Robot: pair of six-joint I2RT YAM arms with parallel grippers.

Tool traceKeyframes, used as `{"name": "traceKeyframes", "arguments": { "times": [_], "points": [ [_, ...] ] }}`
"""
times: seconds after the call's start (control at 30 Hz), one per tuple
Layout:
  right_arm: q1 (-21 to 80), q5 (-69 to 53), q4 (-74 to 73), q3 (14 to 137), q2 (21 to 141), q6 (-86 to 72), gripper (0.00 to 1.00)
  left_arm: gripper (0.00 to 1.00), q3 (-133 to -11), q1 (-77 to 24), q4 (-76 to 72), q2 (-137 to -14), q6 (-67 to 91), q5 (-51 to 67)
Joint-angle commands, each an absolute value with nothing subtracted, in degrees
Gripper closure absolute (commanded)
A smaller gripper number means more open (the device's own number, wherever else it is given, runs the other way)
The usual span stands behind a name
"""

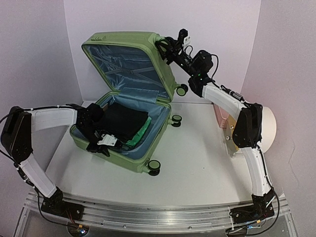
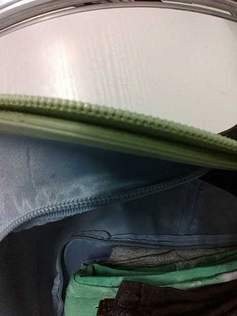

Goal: Open, take out, and arrange the luggage

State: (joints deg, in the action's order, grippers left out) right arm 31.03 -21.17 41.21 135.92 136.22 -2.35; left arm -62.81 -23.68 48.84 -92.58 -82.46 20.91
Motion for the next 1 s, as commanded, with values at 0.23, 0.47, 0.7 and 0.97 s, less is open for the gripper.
{"name": "traceKeyframes", "arguments": {
  "times": [0.23, 0.47, 0.7, 0.97],
  "points": [
    [29.7, -4.3, 50.1, 136.5, 143.8, -2.5, 1.00, 1.00, -76.3, -33.8, 35.9, -108.0, -45.9, 26.0],
    [29.1, 11.0, 56.6, 136.9, 146.9, -5.8, 0.70, 1.00, -82.8, -33.9, 32.2, -113.5, -41.3, 24.7],
    [28.4, 24.3, 57.0, 137.1, 148.3, -16.1, 0.34, 1.00, -89.4, -33.9, 34.6, -115.0, -47.2, 24.1],
    [28.2, 22.8, 56.1, 131.9, 141.3, -17.3, 0.02, 1.00, -91.3, -33.9, 34.1, -116.1, -46.8, 23.1]
  ]
}}
